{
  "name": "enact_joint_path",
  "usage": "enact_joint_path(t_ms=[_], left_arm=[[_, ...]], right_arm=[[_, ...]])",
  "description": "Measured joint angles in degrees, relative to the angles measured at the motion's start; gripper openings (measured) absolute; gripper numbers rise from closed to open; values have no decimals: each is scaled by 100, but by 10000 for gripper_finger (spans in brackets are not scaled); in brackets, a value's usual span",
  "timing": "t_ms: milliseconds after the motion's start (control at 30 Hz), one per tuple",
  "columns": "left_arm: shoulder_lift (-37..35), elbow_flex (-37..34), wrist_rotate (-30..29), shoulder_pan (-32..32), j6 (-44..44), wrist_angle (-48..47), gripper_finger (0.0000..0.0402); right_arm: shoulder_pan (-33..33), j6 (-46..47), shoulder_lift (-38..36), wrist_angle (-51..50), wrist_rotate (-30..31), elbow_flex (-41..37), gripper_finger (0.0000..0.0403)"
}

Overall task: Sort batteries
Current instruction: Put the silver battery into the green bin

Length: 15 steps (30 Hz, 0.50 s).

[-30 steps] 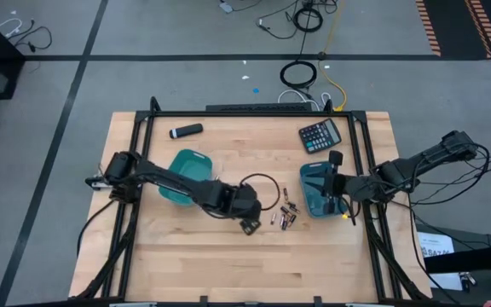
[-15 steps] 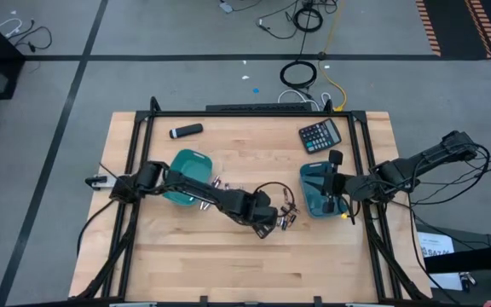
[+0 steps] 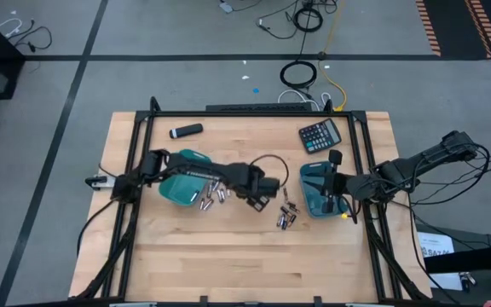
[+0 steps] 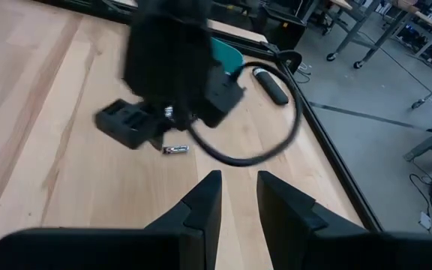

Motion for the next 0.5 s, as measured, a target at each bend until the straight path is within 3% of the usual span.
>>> enact_joint_path(t_ms=[300,500], left_arm=[[-1,-1,555,271,-12,570,246],[-1,-1,485,395,-1,220,246]], right_arm=[[4,18,0,-8,-70,0,77],[110,20,0,-31,-332,0,77]])
